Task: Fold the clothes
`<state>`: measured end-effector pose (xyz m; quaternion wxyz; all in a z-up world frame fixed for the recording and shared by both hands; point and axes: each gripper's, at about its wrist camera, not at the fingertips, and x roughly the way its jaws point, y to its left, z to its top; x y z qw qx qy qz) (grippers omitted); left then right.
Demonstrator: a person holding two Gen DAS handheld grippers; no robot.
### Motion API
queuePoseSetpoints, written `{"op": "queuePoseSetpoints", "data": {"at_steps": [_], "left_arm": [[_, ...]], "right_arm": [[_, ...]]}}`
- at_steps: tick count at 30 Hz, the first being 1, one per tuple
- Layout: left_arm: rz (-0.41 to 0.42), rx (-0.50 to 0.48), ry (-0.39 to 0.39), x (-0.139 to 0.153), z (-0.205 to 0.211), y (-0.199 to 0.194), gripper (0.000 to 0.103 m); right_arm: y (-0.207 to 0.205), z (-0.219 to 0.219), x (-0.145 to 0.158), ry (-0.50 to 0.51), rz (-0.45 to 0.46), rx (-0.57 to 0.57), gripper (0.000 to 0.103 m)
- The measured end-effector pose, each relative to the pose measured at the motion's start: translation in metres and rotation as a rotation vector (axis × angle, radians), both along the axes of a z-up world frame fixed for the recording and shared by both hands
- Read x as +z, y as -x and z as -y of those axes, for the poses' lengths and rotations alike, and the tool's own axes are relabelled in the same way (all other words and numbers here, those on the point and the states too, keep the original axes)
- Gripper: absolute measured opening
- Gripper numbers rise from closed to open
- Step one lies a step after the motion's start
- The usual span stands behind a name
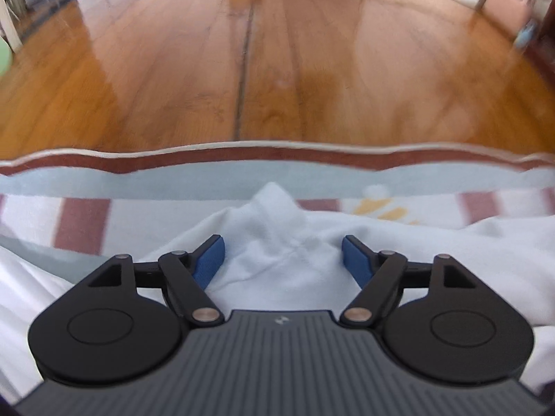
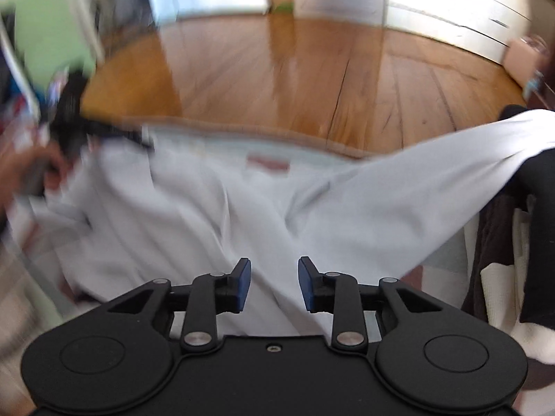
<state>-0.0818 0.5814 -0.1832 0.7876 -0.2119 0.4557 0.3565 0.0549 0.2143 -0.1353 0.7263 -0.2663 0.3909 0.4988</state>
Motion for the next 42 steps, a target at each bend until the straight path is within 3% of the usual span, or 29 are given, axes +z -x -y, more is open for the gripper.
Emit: {"op": "queuePoseSetpoints", "data": {"at_steps": [2, 3, 4, 6, 9, 13, 16, 18, 22, 25, 31, 33, 34, 38, 40, 41, 42], "left_arm": [[-0.046, 0.006, -0.022, -0.007, -0.001, -0.003, 0.068], [-0.028, 0.015, -0.006, -0.006, -0.004, 0.0, 0.062], [-0.01, 0.026, 0.011, -0.004, -0.006, 0.004, 0.059], [0.022, 0.038, 0.034, 0.001, -0.009, 0.012, 0.042], [0.073, 0.049, 0.088, 0.005, -0.013, 0.023, 0.033], [0.185, 0.085, 0.214, 0.006, -0.022, 0.041, 0.033], [0.259, 0.112, 0.282, 0.007, -0.029, 0.052, 0.034], [0.307, 0.125, 0.286, 0.01, -0.032, 0.058, 0.036], [0.407, 0.161, 0.203, 0.018, -0.043, 0.065, 0.041], [0.473, 0.154, 0.265, 0.016, -0.049, 0.064, 0.041], [0.36, 0.045, 0.286, 0.005, -0.03, 0.035, 0.057], [0.301, 0.036, 0.296, 0.0, -0.026, 0.027, 0.075], [0.268, 0.037, 0.302, -0.003, -0.024, 0.024, 0.078], [0.156, 0.022, 0.263, -0.01, -0.012, 0.015, 0.078], [0.092, 0.01, 0.164, -0.007, -0.001, 0.012, 0.05], [0.056, 0.009, 0.089, -0.002, 0.004, 0.012, 0.008], [0.021, 0.016, -0.007, 0.006, 0.008, 0.014, 0.009]], "right_arm": [[0.011, -0.004, -0.015, 0.074, 0.09, 0.014, 0.036], [0.013, -0.004, -0.019, 0.091, 0.107, 0.003, 0.034], [0.014, -0.003, -0.022, 0.099, 0.11, -0.017, 0.024], [0.006, 0.001, -0.016, 0.057, 0.077, -0.07, 0.004], [-0.001, 0.007, 0.003, -0.009, 0.147, -0.147, 0.002], [-0.004, 0.011, 0.029, -0.08, 0.305, -0.254, 0.001], [-0.003, 0.01, 0.027, -0.056, 0.383, -0.291, 0.001], [-0.005, 0.009, 0.021, -0.028, 0.386, -0.305, 0.001], [-0.014, 0.007, 0.011, -0.016, 0.362, -0.341, 0.001], [-0.019, 0.006, 0.011, -0.04, 0.347, -0.353, 0.001], [-0.03, -0.005, 0.01, -0.065, 0.384, -0.33, 0.001], [-0.036, -0.011, 0.016, -0.08, 0.399, -0.325, 0.001], [-0.04, -0.014, 0.02, -0.093, 0.391, -0.329, 0.001], [-0.051, -0.026, 0.023, -0.115, 0.349, -0.337, 0.001], [-0.051, -0.028, 0.021, -0.107, 0.357, -0.336, 0.001], [-0.052, -0.028, 0.02, -0.104, 0.358, -0.337, 0.001], [-0.052, -0.028, 0.019, -0.101, 0.36, -0.338, 0.001]]}}
